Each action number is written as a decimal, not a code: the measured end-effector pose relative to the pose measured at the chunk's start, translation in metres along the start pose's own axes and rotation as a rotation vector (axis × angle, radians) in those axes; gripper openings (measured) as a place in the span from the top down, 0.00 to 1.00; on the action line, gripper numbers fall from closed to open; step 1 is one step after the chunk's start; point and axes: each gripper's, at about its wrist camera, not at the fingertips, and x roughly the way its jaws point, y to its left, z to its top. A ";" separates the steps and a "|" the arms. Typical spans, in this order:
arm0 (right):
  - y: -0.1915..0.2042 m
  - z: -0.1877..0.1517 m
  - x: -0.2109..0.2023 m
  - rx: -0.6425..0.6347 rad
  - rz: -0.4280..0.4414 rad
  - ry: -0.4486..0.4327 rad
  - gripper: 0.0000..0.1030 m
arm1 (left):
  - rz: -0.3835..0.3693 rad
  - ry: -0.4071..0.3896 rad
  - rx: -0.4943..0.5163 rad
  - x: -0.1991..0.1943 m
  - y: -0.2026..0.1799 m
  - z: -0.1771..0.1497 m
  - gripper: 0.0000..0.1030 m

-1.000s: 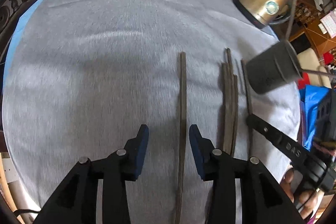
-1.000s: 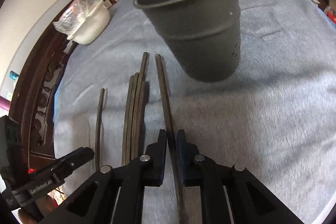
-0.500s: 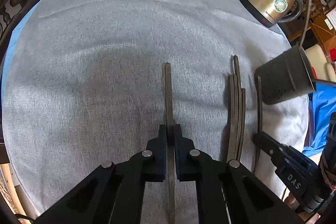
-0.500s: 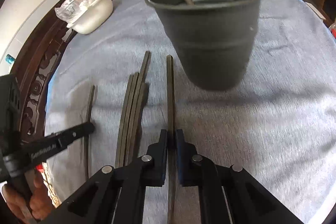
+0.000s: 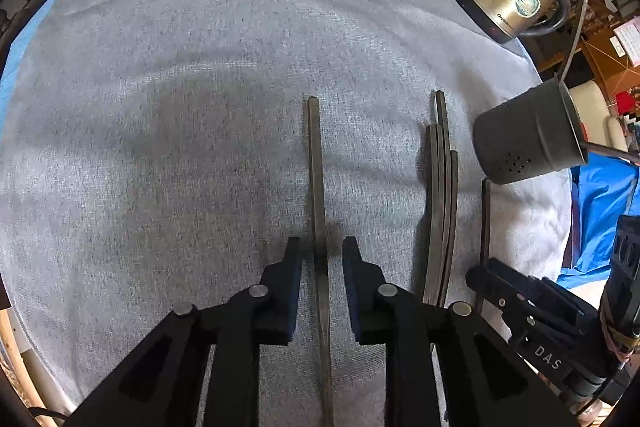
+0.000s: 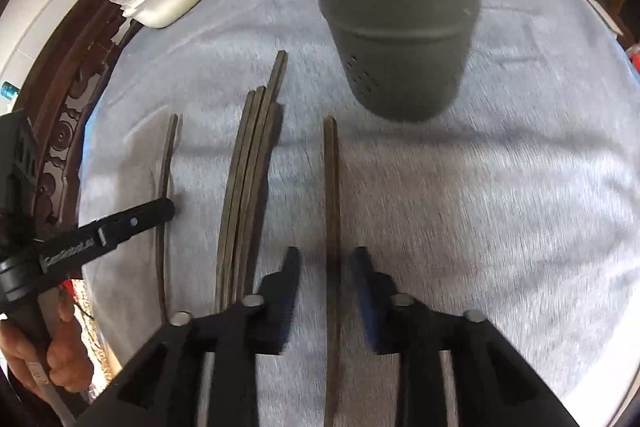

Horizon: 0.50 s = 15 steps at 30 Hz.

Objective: Organize utensils
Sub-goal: 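Lift both held chopsticks upright and carry them toward the grey holder cup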

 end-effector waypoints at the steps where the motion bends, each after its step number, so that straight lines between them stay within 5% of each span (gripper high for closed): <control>1: 0.001 0.003 0.000 0.007 -0.013 -0.011 0.64 | 0.002 0.001 -0.003 0.001 0.000 0.002 0.80; 6: -0.005 0.014 0.002 0.056 -0.019 -0.096 0.68 | 0.006 -0.007 -0.019 0.002 -0.001 0.010 0.81; 8: -0.002 0.016 0.004 0.019 -0.077 -0.109 0.89 | 0.023 -0.018 -0.029 -0.001 0.001 0.007 0.91; 9: -0.002 0.016 0.004 0.004 -0.093 -0.117 0.92 | 0.028 -0.022 -0.034 0.000 0.003 0.008 0.93; 15: -0.015 0.010 -0.015 0.011 -0.003 -0.173 0.94 | 0.037 -0.076 -0.039 -0.012 0.005 0.003 0.94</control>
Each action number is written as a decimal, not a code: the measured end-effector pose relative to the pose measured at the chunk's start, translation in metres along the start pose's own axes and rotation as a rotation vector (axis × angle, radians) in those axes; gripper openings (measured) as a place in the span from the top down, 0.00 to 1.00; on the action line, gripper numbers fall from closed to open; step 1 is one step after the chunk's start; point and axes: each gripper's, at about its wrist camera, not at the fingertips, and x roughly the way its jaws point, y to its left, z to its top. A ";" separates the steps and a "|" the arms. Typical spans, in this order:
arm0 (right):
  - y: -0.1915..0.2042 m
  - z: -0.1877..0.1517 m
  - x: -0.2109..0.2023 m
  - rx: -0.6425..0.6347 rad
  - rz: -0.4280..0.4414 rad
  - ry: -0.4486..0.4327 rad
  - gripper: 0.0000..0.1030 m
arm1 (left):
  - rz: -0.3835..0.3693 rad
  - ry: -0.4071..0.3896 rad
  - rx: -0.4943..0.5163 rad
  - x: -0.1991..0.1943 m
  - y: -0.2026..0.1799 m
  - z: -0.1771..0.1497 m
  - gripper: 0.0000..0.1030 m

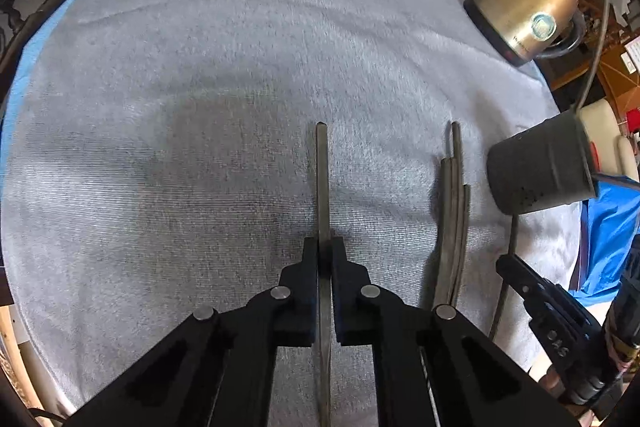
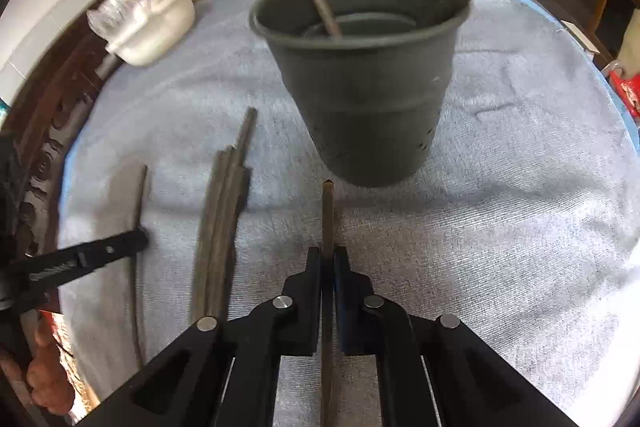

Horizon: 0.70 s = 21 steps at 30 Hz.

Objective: Organize utensils
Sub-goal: 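Lift both held chopsticks upright and carry them toward the grey holder cup, then lower the left chopstick into the cup while the right gripper drops its chopstick in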

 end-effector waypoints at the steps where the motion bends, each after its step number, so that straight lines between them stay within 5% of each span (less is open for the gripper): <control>1: 0.000 0.000 -0.006 0.001 0.014 -0.012 0.94 | -0.005 -0.018 0.003 -0.007 -0.001 -0.002 0.94; 9: 0.001 -0.003 -0.093 -0.036 0.129 -0.238 0.94 | -0.016 -0.231 0.063 -0.098 -0.022 -0.008 0.95; 21: -0.011 -0.001 -0.196 0.004 0.227 -0.717 0.94 | -0.074 -0.502 0.173 -0.189 -0.082 -0.006 0.95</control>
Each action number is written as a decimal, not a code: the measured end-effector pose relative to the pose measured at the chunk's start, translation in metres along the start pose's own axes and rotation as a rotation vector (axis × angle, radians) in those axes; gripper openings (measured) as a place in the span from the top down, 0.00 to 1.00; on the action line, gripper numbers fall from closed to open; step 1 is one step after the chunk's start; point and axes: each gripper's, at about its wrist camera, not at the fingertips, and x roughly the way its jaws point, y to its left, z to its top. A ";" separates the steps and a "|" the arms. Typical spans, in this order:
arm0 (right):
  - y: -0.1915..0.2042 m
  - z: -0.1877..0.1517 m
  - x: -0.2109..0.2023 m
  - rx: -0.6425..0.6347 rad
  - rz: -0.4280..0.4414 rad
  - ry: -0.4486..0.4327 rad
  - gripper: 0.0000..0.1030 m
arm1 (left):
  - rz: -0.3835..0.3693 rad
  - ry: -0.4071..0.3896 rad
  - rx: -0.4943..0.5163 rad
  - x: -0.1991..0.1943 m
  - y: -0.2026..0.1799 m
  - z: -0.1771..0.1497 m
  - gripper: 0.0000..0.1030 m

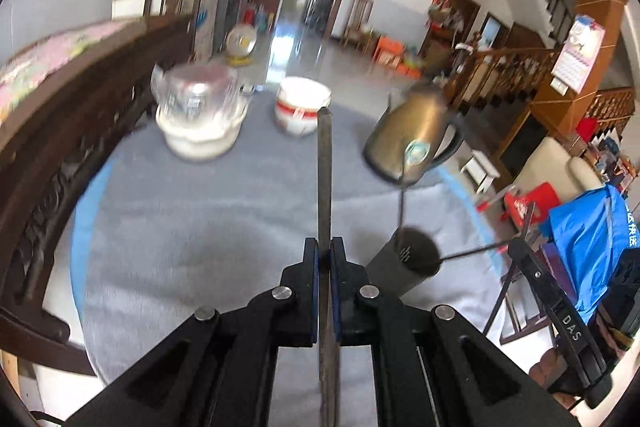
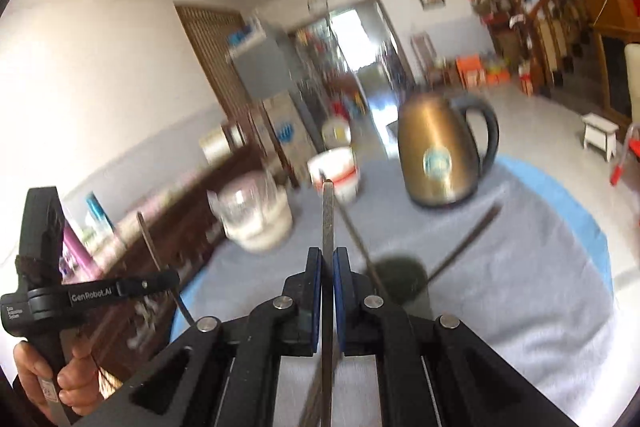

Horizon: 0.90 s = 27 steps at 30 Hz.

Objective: Organize utensils
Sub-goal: 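Lower the left chopstick into the cup while the right gripper drops its chopstick in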

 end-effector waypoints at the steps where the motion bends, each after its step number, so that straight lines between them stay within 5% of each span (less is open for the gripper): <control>1: -0.002 0.004 -0.002 0.005 0.000 -0.056 0.94 | -0.007 -0.025 0.003 -0.003 -0.005 0.007 0.95; 5: -0.009 0.020 -0.009 0.019 -0.029 -0.270 0.94 | -0.029 -0.124 0.006 -0.013 -0.021 0.026 0.95; 12: -0.017 0.044 0.011 0.046 -0.151 -0.449 0.94 | -0.101 -0.286 0.002 -0.008 -0.049 0.052 0.95; 17: -0.016 0.055 0.034 0.027 -0.243 -0.489 0.94 | -0.116 -0.333 0.007 0.019 -0.070 0.057 0.95; 27: -0.014 0.043 0.082 -0.052 -0.320 -0.411 0.94 | -0.093 -0.229 0.012 0.084 -0.085 0.035 0.95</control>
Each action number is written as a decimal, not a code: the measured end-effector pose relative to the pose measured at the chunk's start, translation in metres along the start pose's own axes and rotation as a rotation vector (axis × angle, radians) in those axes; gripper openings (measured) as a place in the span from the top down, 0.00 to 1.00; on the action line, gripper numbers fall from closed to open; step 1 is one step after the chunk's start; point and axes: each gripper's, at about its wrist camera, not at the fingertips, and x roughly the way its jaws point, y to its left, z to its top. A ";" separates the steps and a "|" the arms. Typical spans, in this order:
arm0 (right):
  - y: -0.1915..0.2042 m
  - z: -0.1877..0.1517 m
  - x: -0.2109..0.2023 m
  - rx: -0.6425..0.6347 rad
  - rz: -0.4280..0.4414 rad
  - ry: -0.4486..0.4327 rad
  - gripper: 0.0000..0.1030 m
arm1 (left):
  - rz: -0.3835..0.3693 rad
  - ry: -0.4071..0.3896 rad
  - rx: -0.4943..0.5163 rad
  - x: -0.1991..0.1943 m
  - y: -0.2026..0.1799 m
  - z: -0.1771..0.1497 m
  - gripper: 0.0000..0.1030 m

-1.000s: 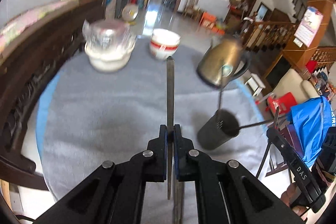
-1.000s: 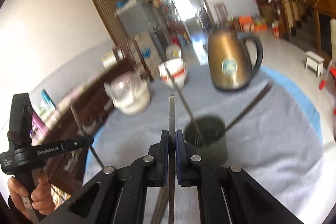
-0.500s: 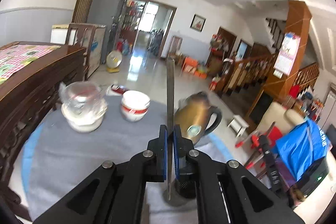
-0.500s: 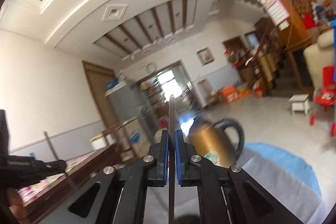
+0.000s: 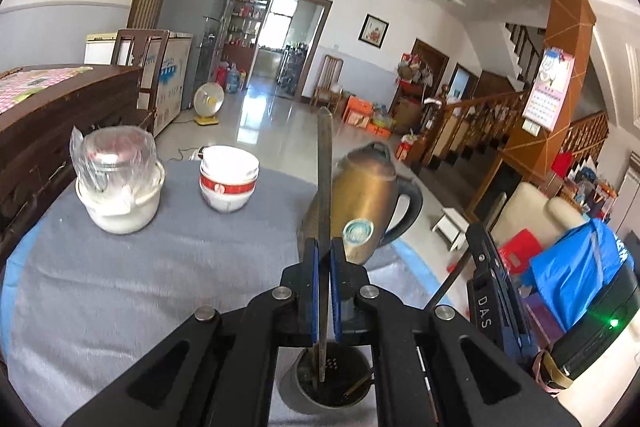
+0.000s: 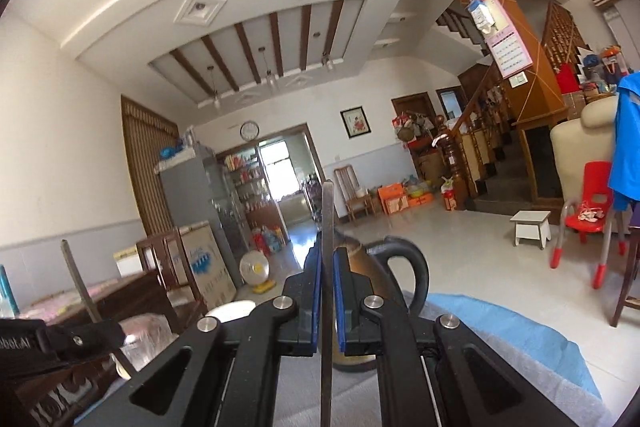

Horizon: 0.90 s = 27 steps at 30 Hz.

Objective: Organize utensils
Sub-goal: 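Lower the left chopstick into the cup while the right gripper drops its chopstick in, then withdraw both open tools from the cup toward the remaining chopsticks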

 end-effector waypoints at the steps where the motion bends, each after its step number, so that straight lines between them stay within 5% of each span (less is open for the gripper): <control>1: -0.005 -0.003 0.000 0.000 0.006 0.012 0.94 | 0.008 0.010 0.010 0.004 0.000 -0.004 0.95; 11: -0.022 -0.014 -0.023 -0.013 0.127 0.153 0.92 | -0.033 0.081 0.092 -0.015 0.004 -0.029 0.94; 13: -0.031 -0.015 -0.024 0.020 0.158 0.214 0.92 | -0.035 0.089 0.117 -0.025 0.005 -0.033 0.84; 15: -0.039 -0.014 -0.030 0.050 0.174 0.249 0.91 | -0.023 0.078 0.133 -0.042 0.008 -0.040 0.62; 18: -0.044 -0.014 -0.045 0.085 0.199 0.279 0.87 | -0.006 0.069 0.139 -0.062 0.016 -0.049 0.56; 21: -0.051 -0.012 -0.064 0.122 0.218 0.272 0.76 | 0.025 0.089 0.131 -0.082 0.029 -0.062 0.48; 25: -0.066 -0.013 -0.102 0.224 0.237 0.225 0.40 | 0.096 0.126 0.122 -0.100 0.043 -0.082 0.48; 27: -0.065 -0.014 -0.116 0.225 0.245 0.215 0.40 | 0.131 0.148 0.122 -0.106 0.047 -0.093 0.47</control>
